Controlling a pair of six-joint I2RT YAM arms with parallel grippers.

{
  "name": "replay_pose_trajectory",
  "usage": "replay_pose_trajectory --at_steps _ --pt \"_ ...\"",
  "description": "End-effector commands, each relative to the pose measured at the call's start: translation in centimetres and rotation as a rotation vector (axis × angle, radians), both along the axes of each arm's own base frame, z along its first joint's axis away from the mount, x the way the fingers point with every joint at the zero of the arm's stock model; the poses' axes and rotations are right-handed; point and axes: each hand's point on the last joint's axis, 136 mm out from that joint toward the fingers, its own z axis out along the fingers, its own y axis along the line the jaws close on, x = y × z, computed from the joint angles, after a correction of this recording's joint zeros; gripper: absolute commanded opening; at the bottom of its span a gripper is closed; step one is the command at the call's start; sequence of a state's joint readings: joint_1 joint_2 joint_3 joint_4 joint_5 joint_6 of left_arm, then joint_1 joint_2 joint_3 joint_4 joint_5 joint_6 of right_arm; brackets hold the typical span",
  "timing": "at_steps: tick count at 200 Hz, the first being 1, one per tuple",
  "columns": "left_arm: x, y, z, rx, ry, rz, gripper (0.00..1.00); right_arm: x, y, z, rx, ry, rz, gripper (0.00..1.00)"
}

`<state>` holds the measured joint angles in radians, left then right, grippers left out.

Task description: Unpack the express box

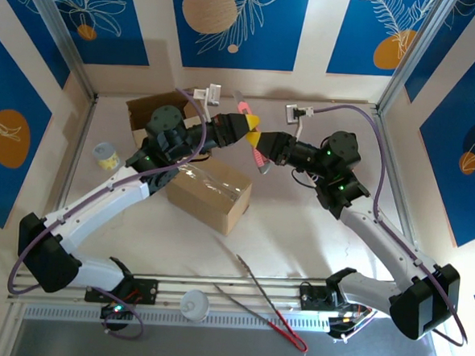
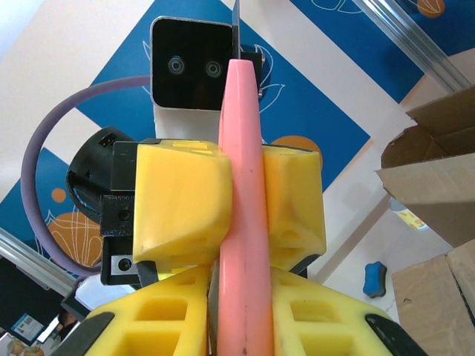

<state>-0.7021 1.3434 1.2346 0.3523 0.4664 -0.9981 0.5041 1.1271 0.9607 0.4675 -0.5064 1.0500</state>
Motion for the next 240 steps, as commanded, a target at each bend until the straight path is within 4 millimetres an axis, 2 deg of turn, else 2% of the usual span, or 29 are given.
replay_pose_trajectory --at_steps 1,8,25,45,56,75,94,105,122,143,159,184,209,240 --pt "0.0 0.5 0.5 -0.004 -0.042 0.032 0.29 0.3 -0.2 0.5 0.024 0.011 -0.056 0.00" --pt "0.0 0.6 0.3 0.011 -0.041 0.037 0.40 0.4 -0.4 0.4 0.013 0.015 -0.069 0.00" --pt "0.0 1.7 0.2 0.067 -0.040 0.068 0.53 0.5 -0.7 0.1 -0.050 0.035 -0.101 0.00" --pt "-0.2 4.2 -0.4 0.204 -0.031 0.155 0.56 0.8 -1.7 -0.3 -0.155 0.054 -0.158 0.00" --pt "-0.6 6.2 -0.6 0.292 -0.036 0.229 0.57 1.0 -2.5 -0.6 -0.213 0.063 -0.191 0.00" --pt "-1.7 9.9 -2.1 0.438 0.000 0.342 0.57 1.5 -3.8 -1.1 -0.314 0.072 -0.229 0.00" --pt "-2.7 13.7 -4.8 0.576 0.093 0.451 0.57 2.2 -4.0 -1.6 -0.427 0.070 -0.232 0.00" --pt "-3.4 15.6 -7.2 0.654 0.174 0.504 0.57 2.7 -3.9 -1.9 -0.497 0.059 -0.216 0.00" --pt "-4.2 17.9 -10.9 0.740 0.289 0.561 0.55 3.4 -3.3 -2.8 -0.604 0.045 -0.170 0.00" --pt "-4.7 20.1 -15.0 0.793 0.408 0.632 0.45 4.1 -2.4 -3.5 -0.730 0.001 -0.107 0.00" --pt "-4.8 21.2 -17.7 0.796 0.493 0.656 0.43 4.3 -1.4 -4.1 -0.836 -0.060 -0.063 0.00" --pt "-4.2 22.0 -20.7 0.747 0.607 0.662 0.44 4.1 0.6 -5.4 -1.013 -0.205 -0.020 0.00" --pt "-3.4 22.9 -22.5 0.710 0.666 0.709 0.48 4.1 2.3 -7.2 -1.117 -0.299 0.040 0.00" --pt "-2.5 23.3 -23.7 0.657 0.694 0.746 0.48 4.4 4.3 -9.0 -1.179 -0.337 0.097 0.00"
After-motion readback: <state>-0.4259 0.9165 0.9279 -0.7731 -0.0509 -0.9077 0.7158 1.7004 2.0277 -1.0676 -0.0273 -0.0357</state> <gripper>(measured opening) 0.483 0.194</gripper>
